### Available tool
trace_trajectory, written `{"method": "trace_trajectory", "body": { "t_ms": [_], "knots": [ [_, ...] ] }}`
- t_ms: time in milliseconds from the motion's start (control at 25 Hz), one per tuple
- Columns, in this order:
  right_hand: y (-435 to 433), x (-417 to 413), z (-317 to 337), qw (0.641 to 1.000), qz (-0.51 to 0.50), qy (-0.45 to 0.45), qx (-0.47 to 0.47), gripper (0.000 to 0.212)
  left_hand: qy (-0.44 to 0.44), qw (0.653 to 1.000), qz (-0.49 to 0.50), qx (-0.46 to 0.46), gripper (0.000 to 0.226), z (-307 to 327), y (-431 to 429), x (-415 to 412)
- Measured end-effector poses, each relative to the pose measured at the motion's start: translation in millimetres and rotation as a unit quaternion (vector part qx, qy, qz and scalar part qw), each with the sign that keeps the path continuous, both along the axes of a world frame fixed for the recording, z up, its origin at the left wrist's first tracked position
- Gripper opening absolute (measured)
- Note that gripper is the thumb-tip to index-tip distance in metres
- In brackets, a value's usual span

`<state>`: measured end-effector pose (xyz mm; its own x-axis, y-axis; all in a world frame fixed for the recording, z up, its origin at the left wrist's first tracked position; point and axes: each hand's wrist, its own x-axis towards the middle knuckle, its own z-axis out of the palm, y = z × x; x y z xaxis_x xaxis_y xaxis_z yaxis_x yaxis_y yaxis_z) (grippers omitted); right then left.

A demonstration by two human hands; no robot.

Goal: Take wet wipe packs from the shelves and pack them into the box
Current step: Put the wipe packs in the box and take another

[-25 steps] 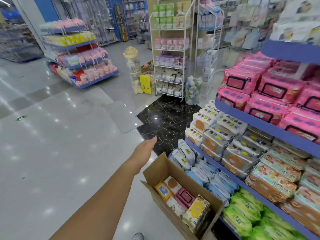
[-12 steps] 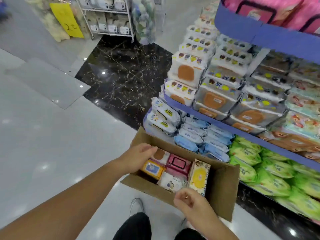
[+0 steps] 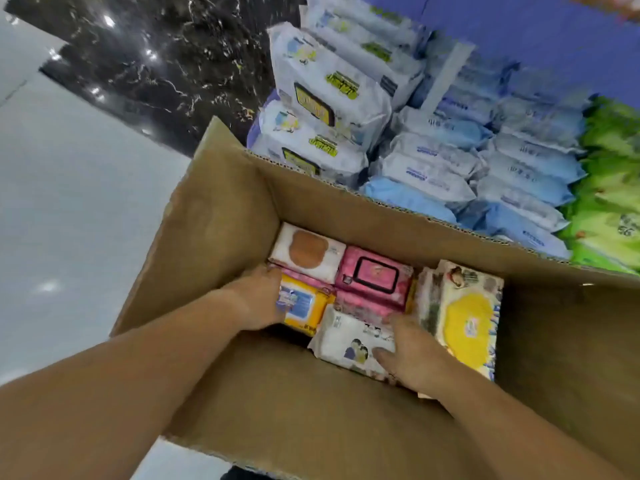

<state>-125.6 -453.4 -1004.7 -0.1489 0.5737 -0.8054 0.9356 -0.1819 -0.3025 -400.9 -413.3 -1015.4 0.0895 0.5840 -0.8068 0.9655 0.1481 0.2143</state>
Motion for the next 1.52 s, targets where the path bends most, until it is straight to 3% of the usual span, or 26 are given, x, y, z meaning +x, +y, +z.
{"method": "trace_trajectory", "body": {
  "t_ms": [200,320,480,640,800,920,1000,1120,1280,1520],
  "knots": [
    [20,-3,-68,0.996,0.068,-0.037,-0.047,0.083,0.100,0.975,-0.198,-0.013,0.090,-63,19,16],
    [38,-1,-79,0.984,0.131,-0.047,-0.114,0.104,0.145,0.953,-0.265,-0.028,0.104,-78,29,13],
    [47,2,-89,0.973,0.164,-0.066,-0.145,0.123,0.139,0.945,-0.294,-0.033,0.105,-87,25,14],
    [44,6,-94,0.985,0.140,-0.044,-0.095,0.123,0.113,0.955,-0.275,0.022,0.090,-77,24,10],
    [34,7,-74,0.996,0.076,-0.011,-0.033,0.115,0.083,0.972,-0.218,0.015,0.089,-49,21,6],
    [34,5,-42,0.999,0.024,-0.022,-0.038,0.100,0.078,0.983,-0.168,0.009,0.089,-16,12,1],
    [36,13,-10,0.999,-0.021,0.000,-0.049,0.087,0.069,0.987,-0.146,0.012,0.078,16,10,1],
    [39,31,67,0.997,-0.058,0.023,-0.054,0.088,0.042,0.992,-0.114,0.024,0.072,90,13,1],
    [43,50,187,0.982,-0.149,0.097,-0.056,0.054,0.004,0.996,-0.072,0.057,0.080,200,23,-6],
    [43,78,391,0.963,-0.221,0.147,0.034,0.063,-0.040,0.984,-0.065,0.161,0.072,415,48,1]
  ]
}}
